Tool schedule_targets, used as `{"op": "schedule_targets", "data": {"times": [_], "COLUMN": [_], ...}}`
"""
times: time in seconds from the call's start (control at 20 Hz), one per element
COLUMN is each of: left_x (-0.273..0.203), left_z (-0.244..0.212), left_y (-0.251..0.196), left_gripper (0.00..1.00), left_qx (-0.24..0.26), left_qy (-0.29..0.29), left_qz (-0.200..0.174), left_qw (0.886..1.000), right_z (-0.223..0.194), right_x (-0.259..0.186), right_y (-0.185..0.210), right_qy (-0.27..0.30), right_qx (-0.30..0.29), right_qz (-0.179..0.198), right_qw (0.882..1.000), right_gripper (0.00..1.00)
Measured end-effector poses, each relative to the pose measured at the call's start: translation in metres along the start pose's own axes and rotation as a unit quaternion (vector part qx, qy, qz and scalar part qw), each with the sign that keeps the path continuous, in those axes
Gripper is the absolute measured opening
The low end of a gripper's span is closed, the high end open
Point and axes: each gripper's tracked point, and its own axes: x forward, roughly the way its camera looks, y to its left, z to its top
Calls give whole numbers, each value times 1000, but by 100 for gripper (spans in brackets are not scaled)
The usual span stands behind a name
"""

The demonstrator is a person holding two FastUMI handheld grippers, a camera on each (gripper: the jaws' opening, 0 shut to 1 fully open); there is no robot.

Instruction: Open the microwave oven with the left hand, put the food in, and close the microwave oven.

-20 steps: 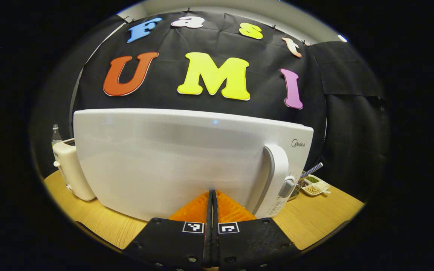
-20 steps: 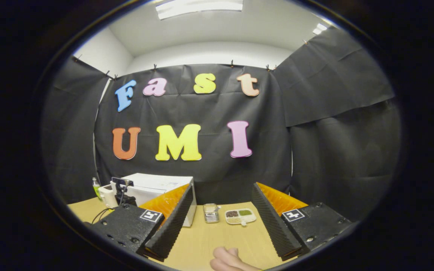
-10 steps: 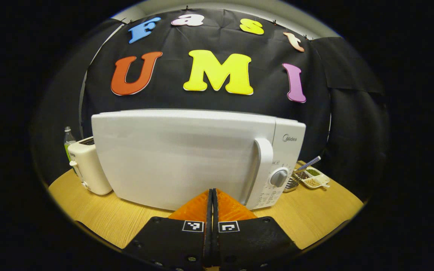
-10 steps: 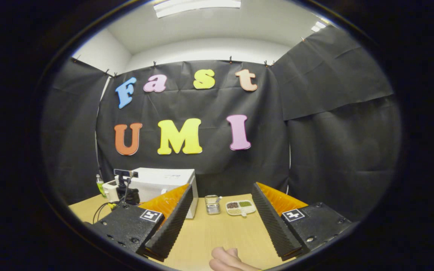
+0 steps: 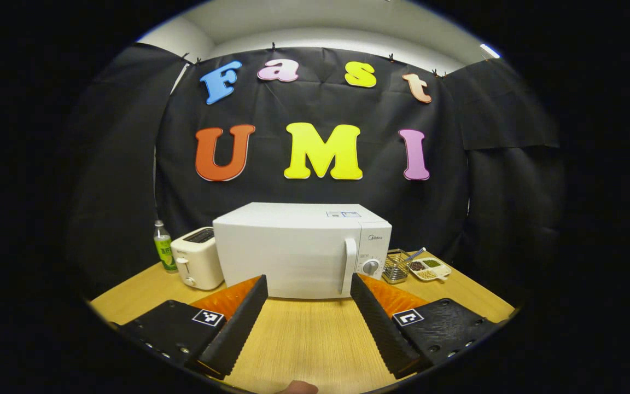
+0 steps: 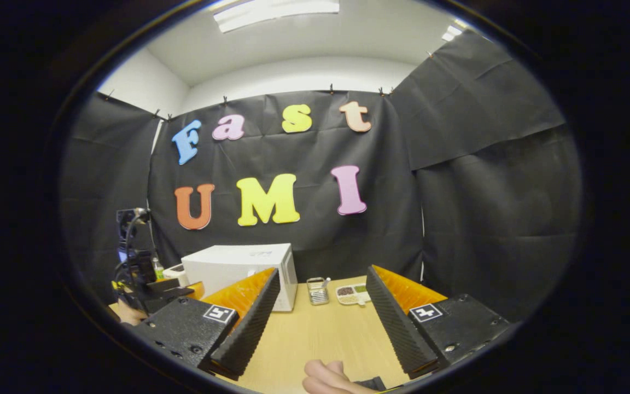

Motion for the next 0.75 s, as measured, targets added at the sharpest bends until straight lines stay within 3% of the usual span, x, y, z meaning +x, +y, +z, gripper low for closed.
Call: {"op": "schedule_targets", "data": {"times": [0.1, 0.2, 0.25, 0.3, 0.35, 0.55, 0.6, 0.65, 0.7, 0.75], "left_x": [-30, -60, -72, -84, -97, -140, -146, -153, -159, -162], "left_z": [15, 25, 31, 35, 37, 39, 39, 40, 41, 43], "left_y": [11, 7, 6, 7, 10, 15, 16, 16, 17, 20], "left_gripper": [96, 96, 96, 96, 96, 96, 96, 96, 96, 96], "left_qx": [7, 4, -1, -5, -6, -9, -10, -11, -11, -11], "left_qy": [-4, -10, -18, -25, -31, -41, -45, -50, -53, -56], "left_qz": [25, 19, 14, 15, 18, 24, 24, 24, 24, 29], "left_qw": [1000, 1000, 1000, 1000, 999, 999, 999, 998, 998, 998], "right_z": [5, 9, 8, 8, 5, -3, -3, -4, -4, -5], "right_x": [-10, -20, -24, -28, -31, -36, -37, -38, -38, -39], "right_y": [-3, -3, -2, 0, 2, 10, 12, 11, 11, 12], "right_qy": [-8, -14, -16, -15, -14, -3, -3, -3, -3, -3], "right_qx": [-4, -7, -6, -6, -6, -7, -8, -8, -9, -8], "right_qz": [-6, -10, -8, -5, -2, 14, 16, 15, 15, 17], "right_qw": [1000, 1000, 1000, 1000, 1000, 1000, 1000, 1000, 1000, 1000], "right_gripper": [92, 92, 100, 92, 100, 100, 92, 92, 100, 100]}}
